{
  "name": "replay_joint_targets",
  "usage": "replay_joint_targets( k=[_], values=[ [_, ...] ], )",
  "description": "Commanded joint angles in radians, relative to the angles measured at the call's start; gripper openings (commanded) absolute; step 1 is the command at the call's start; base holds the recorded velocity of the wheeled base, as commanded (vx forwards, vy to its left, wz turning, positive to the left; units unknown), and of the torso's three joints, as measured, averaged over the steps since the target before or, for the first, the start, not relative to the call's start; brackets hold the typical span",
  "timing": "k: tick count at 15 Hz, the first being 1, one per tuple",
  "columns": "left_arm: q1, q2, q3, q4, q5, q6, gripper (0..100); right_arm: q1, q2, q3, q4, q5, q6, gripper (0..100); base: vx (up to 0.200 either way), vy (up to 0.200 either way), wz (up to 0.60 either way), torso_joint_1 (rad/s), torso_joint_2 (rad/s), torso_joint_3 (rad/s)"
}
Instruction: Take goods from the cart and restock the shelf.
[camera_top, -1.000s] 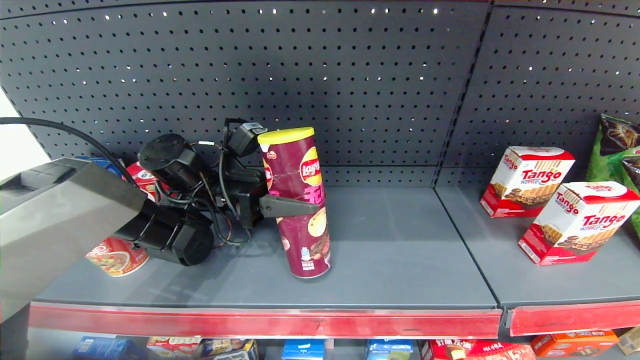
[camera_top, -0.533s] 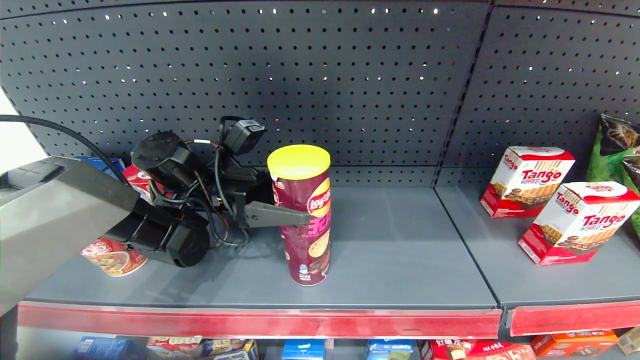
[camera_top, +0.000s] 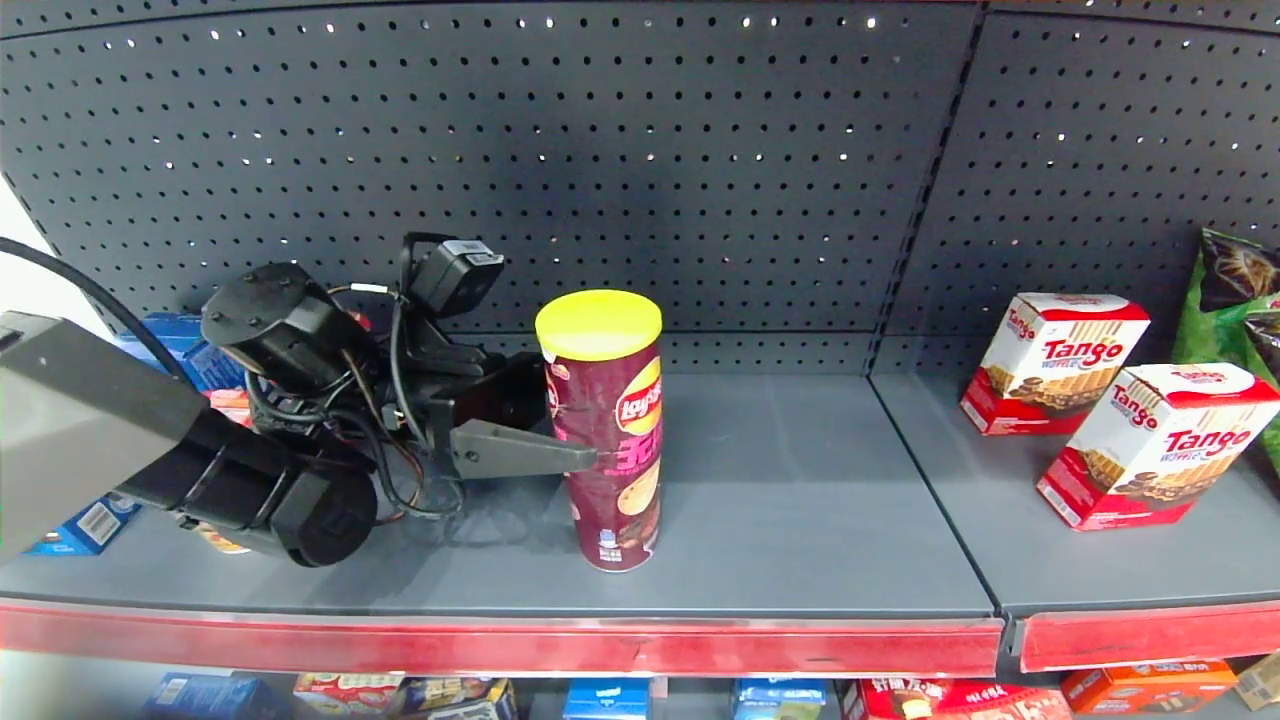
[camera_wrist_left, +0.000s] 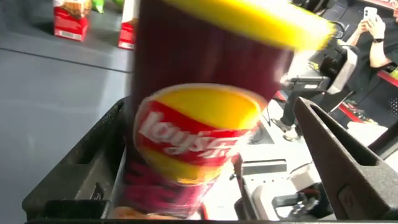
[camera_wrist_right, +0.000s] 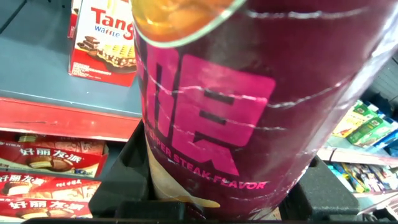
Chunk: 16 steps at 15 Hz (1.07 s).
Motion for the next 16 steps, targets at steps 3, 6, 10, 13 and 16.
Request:
replay_joint_targets(
  k=[3,6,10,13,16],
  values=[
    [0.013,-0.124,0.100,-0.001,0.005,-0.001,100,0.001,0.002,-0.018,-0.001,0.002,0.000,0,0.000,0.000,0.00,0.000,0.00,0.000],
    [0.042,-0.191,0.157,-0.001,0.005,-0.005,100,0.003,-0.002,-0.033,0.001,0.004,0.000,0,0.000,0.000,0.00,0.000,0.00,0.000],
    [0.057,-0.185,0.163,-0.001,0.012,-0.004,100,0.003,-0.015,-0.045,0.002,0.004,0.000,0,0.000,0.000,0.00,0.000,0.00,0.000],
    [0.054,-0.168,0.157,-0.001,0.012,-0.004,100,0.001,-0.029,-0.047,0.002,0.001,0.000,0,0.000,0.000,0.00,0.000,0.00,0.000],
    [0.071,-0.127,0.125,-0.001,0.051,0.002,100,0.001,-0.028,-0.045,0.002,0.001,0.000,0,0.000,0.000,0.00,0.000,0.00,0.000]
  ],
)
